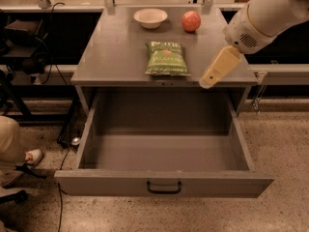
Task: Place green jalapeno chip bag into top drawer
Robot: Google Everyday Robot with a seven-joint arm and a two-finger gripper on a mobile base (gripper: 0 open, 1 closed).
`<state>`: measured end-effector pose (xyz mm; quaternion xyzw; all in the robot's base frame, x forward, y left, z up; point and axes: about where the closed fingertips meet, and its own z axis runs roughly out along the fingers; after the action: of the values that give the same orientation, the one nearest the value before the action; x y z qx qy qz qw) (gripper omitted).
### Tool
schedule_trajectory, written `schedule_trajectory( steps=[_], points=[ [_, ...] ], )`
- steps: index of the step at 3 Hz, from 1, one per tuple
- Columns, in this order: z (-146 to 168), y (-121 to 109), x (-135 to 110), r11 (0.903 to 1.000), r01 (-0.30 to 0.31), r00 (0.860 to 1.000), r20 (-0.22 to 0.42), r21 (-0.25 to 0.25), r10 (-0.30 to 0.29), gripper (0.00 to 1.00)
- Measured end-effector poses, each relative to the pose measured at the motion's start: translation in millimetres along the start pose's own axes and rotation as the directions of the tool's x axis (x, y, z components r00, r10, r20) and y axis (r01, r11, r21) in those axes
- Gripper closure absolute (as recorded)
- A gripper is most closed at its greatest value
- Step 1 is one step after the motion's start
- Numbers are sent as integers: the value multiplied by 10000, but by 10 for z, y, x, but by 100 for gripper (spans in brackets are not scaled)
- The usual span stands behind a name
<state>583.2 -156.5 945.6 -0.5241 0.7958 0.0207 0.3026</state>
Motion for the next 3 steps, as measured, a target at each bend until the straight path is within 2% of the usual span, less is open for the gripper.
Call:
schedule_trajectory(
  steps=[1, 3],
  points=[
    [330, -194, -151, 9973, -615, 9963, 629, 391, 590, 0],
    [442, -227, -244, 9939, -813, 9925, 970, 747, 739, 0]
  ],
)
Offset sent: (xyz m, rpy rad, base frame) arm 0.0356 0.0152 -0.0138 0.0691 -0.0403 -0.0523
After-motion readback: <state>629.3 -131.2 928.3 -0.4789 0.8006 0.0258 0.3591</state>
